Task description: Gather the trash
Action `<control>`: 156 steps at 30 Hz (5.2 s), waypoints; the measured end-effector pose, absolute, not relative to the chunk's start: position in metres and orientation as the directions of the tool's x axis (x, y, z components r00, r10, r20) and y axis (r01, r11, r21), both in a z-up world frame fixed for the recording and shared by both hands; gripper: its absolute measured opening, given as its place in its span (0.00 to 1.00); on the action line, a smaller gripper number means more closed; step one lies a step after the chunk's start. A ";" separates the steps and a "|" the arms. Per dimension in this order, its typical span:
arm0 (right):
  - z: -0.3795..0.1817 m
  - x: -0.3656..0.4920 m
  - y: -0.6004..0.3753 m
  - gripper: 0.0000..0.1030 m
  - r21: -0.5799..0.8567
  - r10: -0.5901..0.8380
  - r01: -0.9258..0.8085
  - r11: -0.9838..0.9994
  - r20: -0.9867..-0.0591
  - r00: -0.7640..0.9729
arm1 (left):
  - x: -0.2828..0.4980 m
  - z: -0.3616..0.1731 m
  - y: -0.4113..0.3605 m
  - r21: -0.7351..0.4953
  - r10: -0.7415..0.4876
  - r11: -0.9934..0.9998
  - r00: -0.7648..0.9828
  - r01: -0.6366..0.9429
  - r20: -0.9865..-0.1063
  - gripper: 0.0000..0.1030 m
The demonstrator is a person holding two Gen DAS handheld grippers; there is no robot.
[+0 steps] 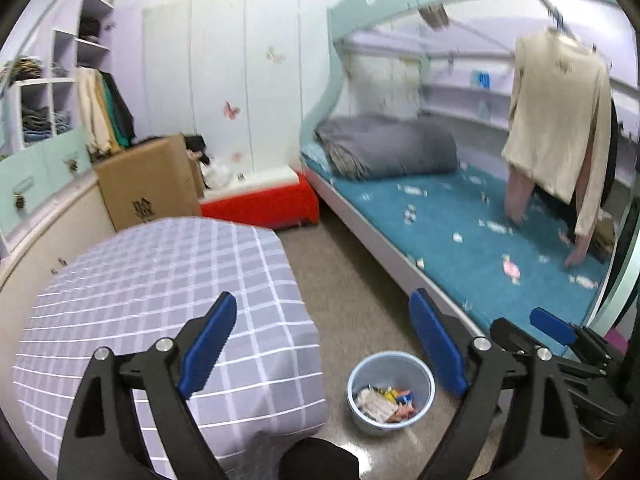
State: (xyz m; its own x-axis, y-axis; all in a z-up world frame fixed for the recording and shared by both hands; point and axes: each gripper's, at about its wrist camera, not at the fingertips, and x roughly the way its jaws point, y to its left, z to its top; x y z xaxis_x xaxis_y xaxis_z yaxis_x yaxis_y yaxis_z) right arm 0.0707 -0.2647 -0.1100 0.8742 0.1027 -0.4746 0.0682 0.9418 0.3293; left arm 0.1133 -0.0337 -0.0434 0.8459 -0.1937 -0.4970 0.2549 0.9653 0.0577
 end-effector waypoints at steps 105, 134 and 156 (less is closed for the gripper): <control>-0.043 -0.030 -0.236 0.89 0.220 0.007 0.042 0.975 -0.218 0.976 | 0.006 0.016 -0.009 0.132 -0.162 0.970 0.944 0.206 -0.286 0.95; -0.050 -0.030 -0.232 0.89 0.225 0.012 0.040 0.974 -0.227 0.974 | 0.005 0.012 -0.011 0.132 -0.163 0.969 0.943 0.209 -0.290 0.95; -0.049 -0.027 -0.231 0.89 0.227 0.013 0.041 0.973 -0.232 0.973 | 0.007 0.010 -0.010 0.135 -0.169 0.967 0.941 0.216 -0.294 0.95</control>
